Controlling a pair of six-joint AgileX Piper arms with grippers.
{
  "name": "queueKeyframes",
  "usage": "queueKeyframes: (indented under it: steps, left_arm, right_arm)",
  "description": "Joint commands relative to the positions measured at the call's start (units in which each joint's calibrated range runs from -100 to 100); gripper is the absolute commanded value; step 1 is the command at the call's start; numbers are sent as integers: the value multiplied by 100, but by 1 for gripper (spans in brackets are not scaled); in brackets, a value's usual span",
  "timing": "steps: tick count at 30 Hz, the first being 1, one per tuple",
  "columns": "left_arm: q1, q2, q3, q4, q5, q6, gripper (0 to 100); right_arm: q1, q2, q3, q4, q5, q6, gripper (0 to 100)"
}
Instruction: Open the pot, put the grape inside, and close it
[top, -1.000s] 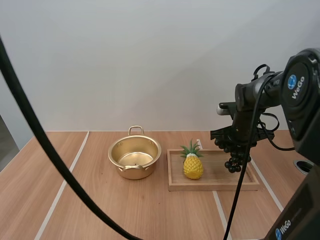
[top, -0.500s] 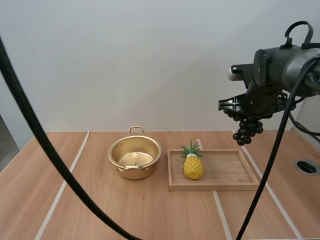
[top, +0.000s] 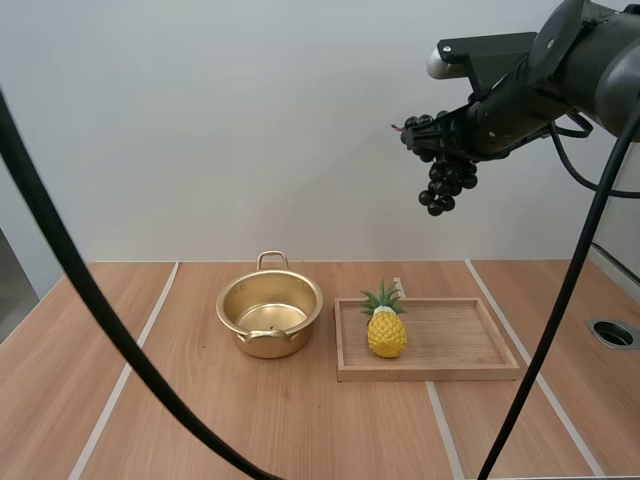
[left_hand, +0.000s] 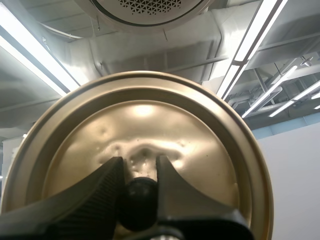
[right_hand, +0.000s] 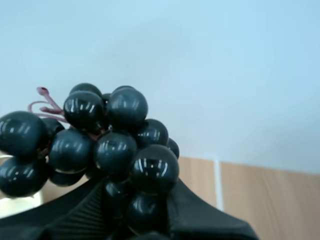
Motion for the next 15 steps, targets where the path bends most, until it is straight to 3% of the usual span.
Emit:
queueKeyframes:
  steps: [1,5,15]
  left_arm:
    - [8,-102,-23,31,-93,-29,0]
    - [8,-143,-23,29,-26,-20,0]
    - [8,-171,-23,77,216,93,0]
  right_arm:
    - [-7,20,-140,871,-71,-759,0]
    - [164,20,-156,1512,-38,-1337,0]
    - [1143,20,-156,1541,87,-1486,0]
